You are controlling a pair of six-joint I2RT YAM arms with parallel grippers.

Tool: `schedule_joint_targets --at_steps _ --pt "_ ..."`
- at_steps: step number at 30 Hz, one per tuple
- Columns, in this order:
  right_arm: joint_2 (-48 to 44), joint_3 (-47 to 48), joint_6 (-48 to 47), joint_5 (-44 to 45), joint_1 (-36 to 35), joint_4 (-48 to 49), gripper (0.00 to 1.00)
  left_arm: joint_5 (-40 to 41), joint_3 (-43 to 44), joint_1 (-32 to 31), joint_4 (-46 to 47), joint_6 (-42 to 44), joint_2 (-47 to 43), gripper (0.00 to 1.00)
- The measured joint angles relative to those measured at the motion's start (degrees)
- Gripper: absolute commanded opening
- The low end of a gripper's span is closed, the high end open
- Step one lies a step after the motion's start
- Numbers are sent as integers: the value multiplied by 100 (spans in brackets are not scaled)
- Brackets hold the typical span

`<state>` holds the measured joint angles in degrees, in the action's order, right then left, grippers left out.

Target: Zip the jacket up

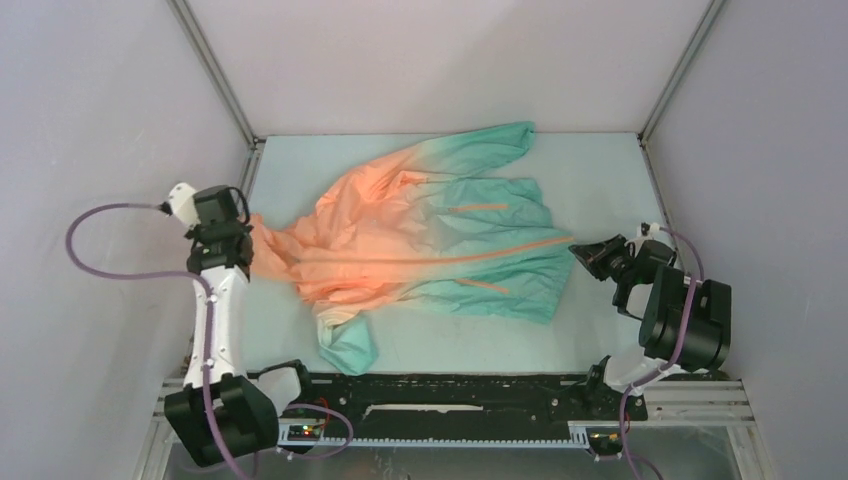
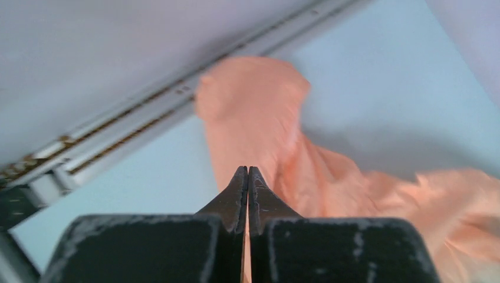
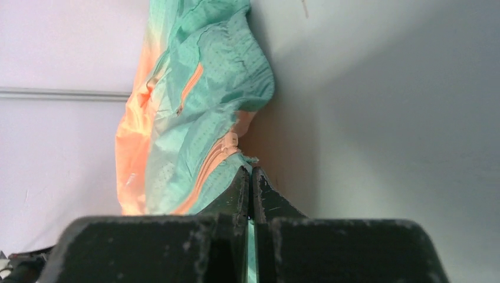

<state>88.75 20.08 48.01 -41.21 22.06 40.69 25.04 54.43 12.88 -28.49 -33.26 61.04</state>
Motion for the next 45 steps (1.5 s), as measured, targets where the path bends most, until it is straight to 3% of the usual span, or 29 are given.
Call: schedule_joint_targets --at_steps 4,5,7,9,11,13,14,15,17,23,28,33,37,45 --pt "127 28 20 87 57 85 0 127 -4 859 79 511 120 0" --pt "125 42 -2 98 42 50 10 111 -4 1003 90 629 181 1" --pt "125 212 -160 195 -85 -275 38 -74 -4 1088 94 756 229 20" --pt "103 496 -358 404 -321 -756 58 -341 -7 1027 98 787 221 38" --pt "-37 748 -629 706 -623 -1263 80 -643 -72 918 140 763 164 47" --pt "-361 925 -907 1097 -894 -1939 89 -892 -245 713 201 704 28 53" --pt "-597 1001 -1049 1364 -1016 -2337 90 -1032 -350 560 208 680 -59 75" --pt "-872 1080 -1202 1672 -1130 -2747 92 -1141 -450 393 221 651 -140 87" --pt "-1521 1237 -1491 2356 -1368 -3585 99 -1436 -699 -70 262 645 -402 94" --pt "-3672 2400 -2223 4428 -2667 -6186 100 -1971 -778 -2037 232 645 -1545 99" --pt "-5064 4148 -2546 4771 -3805 -7694 100 -2334 289 -3106 59 931 -2140 99" --pt "-6063 5683 -2693 4374 -4026 -8505 100 -2879 1427 -3244 155 1145 -2973 100" --pt "-6314 6907 -2865 4138 -4026 -8835 100 -3021 2201 -3246 214 1309 -3611 100" --pt "-6474 8244 -3071 3947 -3954 -9082 99 -2953 3748 -3248 -138 1624 -3773 100"
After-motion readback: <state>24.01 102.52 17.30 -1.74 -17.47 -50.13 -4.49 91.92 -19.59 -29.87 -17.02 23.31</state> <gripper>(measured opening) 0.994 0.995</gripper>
